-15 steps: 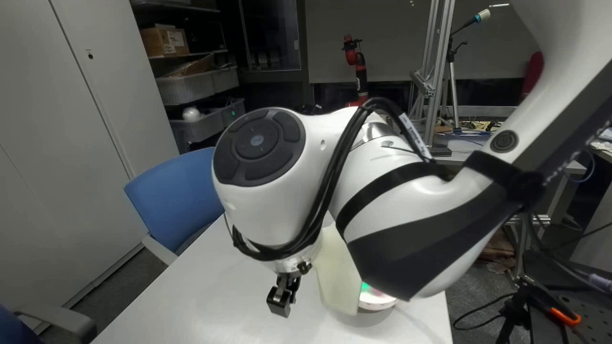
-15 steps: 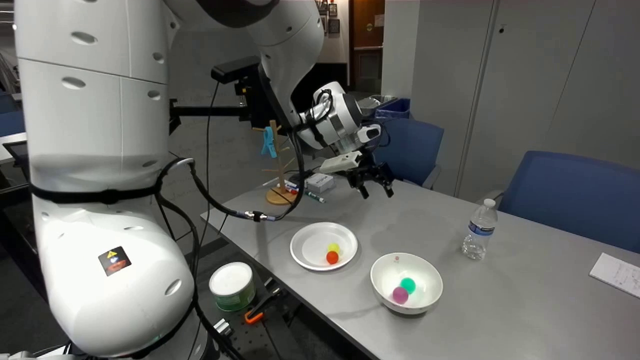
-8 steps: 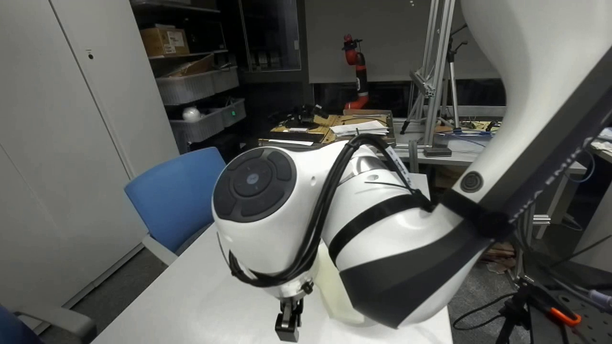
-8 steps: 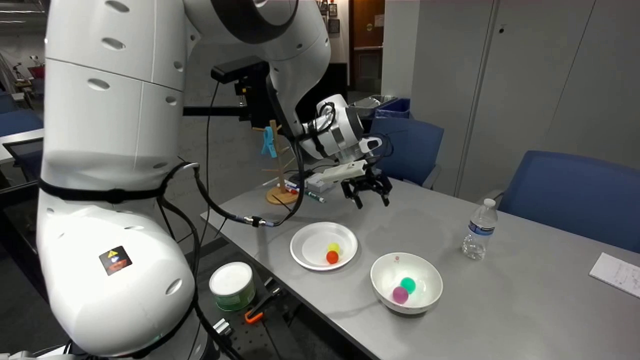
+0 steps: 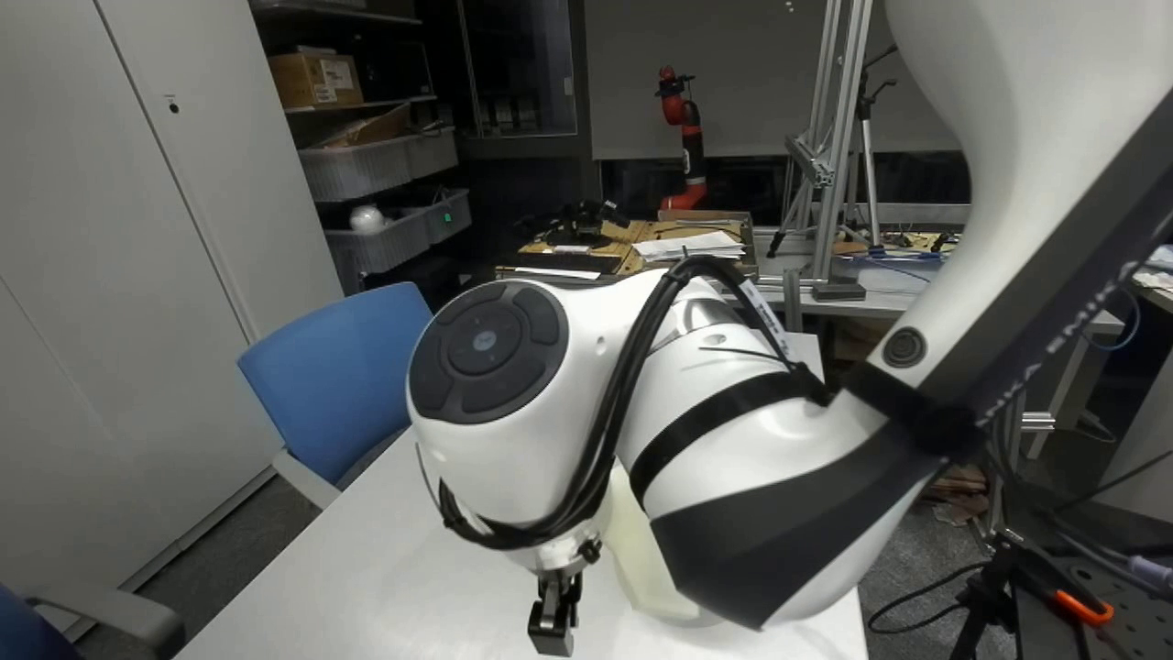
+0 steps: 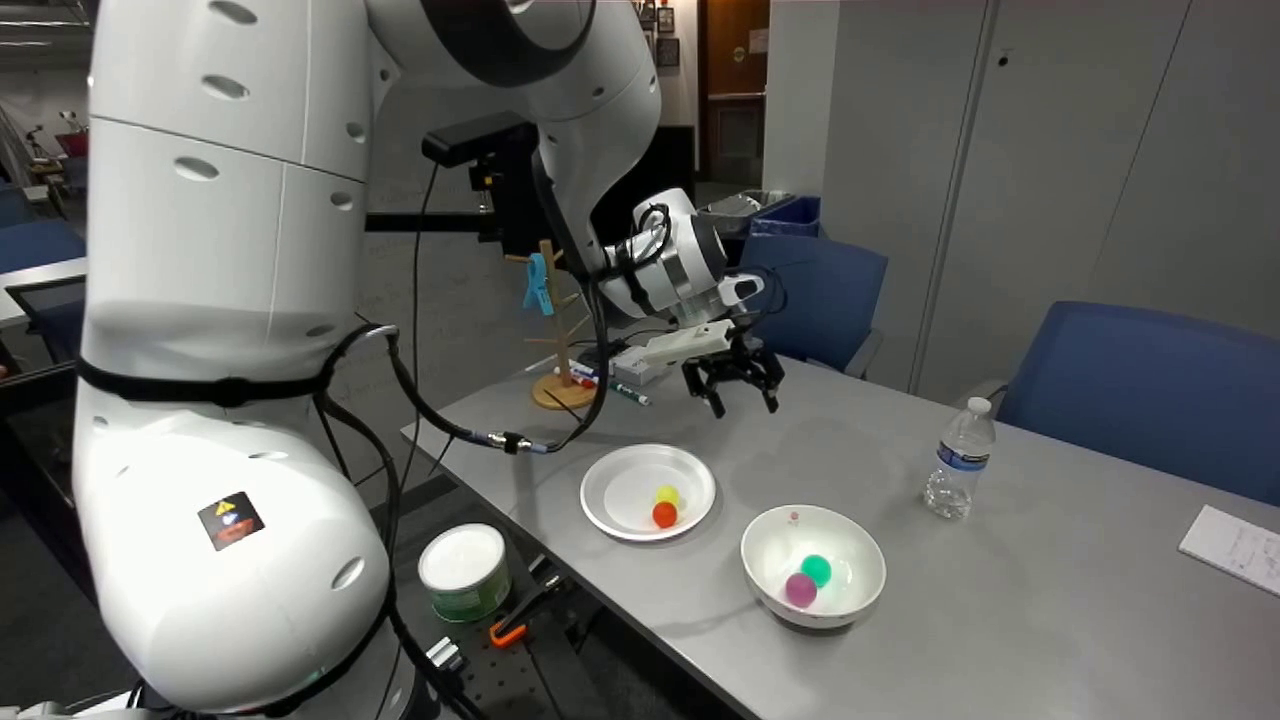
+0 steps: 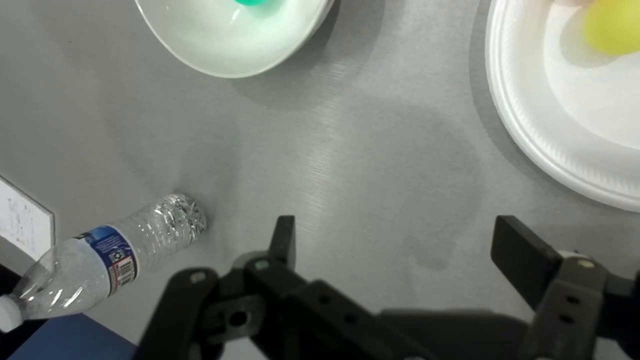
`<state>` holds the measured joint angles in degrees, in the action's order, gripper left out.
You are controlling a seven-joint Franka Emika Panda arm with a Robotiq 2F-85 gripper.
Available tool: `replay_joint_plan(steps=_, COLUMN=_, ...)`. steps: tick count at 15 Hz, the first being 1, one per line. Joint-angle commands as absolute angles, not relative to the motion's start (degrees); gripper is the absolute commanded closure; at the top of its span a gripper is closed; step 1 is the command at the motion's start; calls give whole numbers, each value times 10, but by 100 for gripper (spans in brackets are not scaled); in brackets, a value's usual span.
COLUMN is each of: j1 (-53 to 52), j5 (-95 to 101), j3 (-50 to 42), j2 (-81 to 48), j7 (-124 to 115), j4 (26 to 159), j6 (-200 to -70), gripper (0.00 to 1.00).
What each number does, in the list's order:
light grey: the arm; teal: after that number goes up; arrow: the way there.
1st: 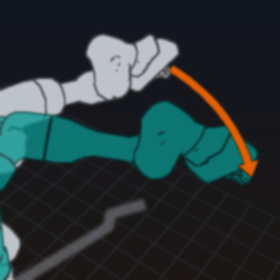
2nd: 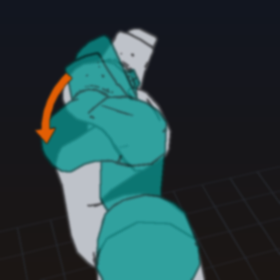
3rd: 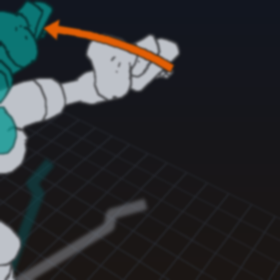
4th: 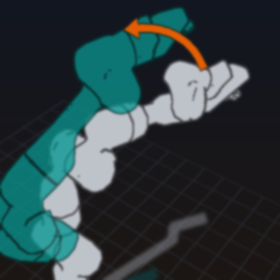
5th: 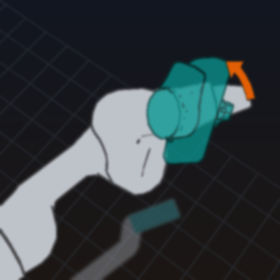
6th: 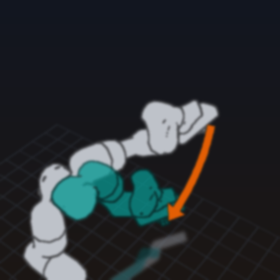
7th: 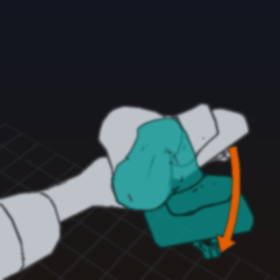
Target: Take the yellow and orange bowls on the plate and put them in the bowl
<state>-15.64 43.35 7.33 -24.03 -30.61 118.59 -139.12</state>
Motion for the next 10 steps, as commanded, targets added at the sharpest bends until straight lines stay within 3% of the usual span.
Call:
replay_joint_plan(steps=1, j1=-145, j5=361, j3=85, j2=-243, j7=-230, j4=1194, j6=-1423, gripper=0)
replay_joint_plan(steps=10, j1=-113, j5=85, j3=128, j2=-238, j7=-3, j4=1233, j6=-1440, gripper=0)
